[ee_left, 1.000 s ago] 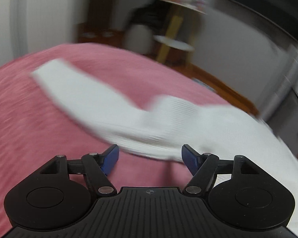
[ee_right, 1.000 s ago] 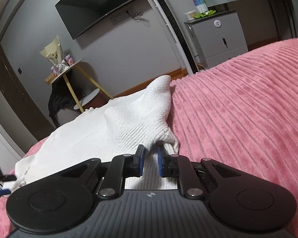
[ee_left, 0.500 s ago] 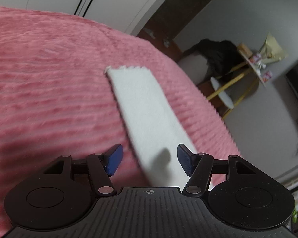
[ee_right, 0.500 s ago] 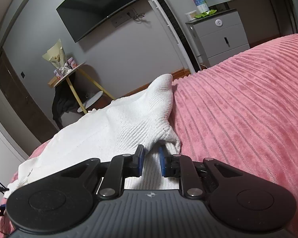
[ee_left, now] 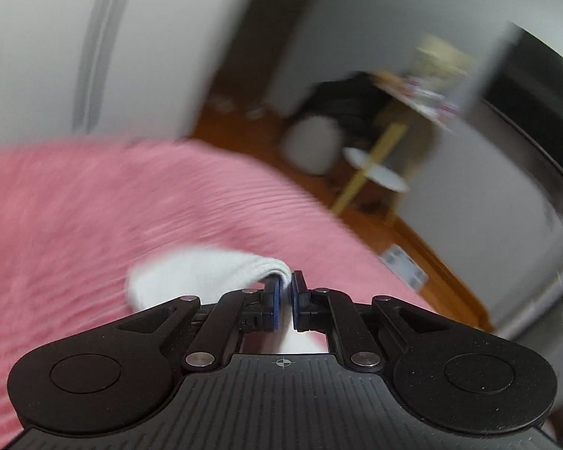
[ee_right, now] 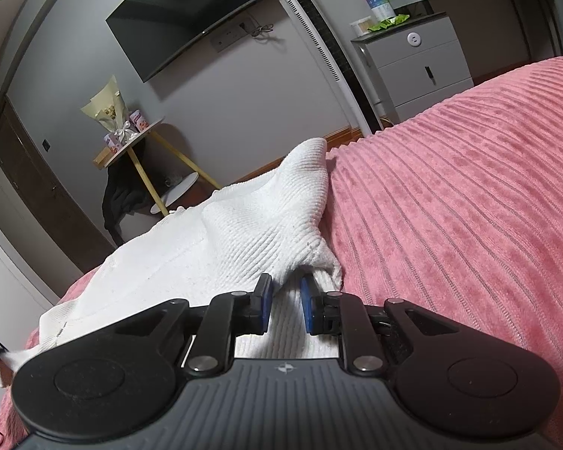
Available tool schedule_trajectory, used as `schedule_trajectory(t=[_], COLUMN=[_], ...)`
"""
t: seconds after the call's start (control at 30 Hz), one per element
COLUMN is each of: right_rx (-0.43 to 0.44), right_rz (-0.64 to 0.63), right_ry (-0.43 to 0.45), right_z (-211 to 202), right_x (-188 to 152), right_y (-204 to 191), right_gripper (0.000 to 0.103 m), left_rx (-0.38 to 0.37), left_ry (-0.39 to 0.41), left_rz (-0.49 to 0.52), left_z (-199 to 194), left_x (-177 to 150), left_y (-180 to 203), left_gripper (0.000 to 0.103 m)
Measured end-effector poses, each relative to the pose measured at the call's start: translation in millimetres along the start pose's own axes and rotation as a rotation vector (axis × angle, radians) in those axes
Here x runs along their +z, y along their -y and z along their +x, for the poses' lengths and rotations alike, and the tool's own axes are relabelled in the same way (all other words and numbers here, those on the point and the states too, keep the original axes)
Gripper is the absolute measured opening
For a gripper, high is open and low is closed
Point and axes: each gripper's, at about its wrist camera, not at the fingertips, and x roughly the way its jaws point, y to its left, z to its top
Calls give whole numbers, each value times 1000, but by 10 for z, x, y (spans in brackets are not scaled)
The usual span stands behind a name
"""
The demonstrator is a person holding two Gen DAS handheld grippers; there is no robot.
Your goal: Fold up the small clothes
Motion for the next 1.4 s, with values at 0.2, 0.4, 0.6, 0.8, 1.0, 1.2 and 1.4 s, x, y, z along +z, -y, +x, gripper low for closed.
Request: schedule_trajectory(t=[0.2, 0.4, 0.6, 0.8, 1.0, 1.2, 1.4], right_rx=[-1, 24, 33, 1, -23, -62, 16], right_rz=[-25, -113, -96, -134, -166, -210, -292], right_ry=[-6, -26, -26, -39, -34, -31, -65], right_z=[-14, -18, -26, -17, -30, -76, -156], right_x=[-5, -24, -21, -18, -41, -70, -179], right_y=[-49, -173, -162, -227, -267, -436, -1090], right_gripper=[27, 51, 51, 51, 50, 50, 43], left_rx=[-230, -315, -269, -364, -283, -30, 112], left_ry=[-9, -123, -194, -186, -237, -255, -231], left_rz=[320, 509, 671, 715, 615, 464, 372], left_z=[-457, -545, -528, -802, -1163, -1129, -992], left_x=[-425, -1275, -1877, -2015, -2007, -2073, -2074], left_y=[1180, 1887, 2094, 1915, 1462, 894, 626], left_gripper=[8, 8, 13, 55, 63, 68, 69])
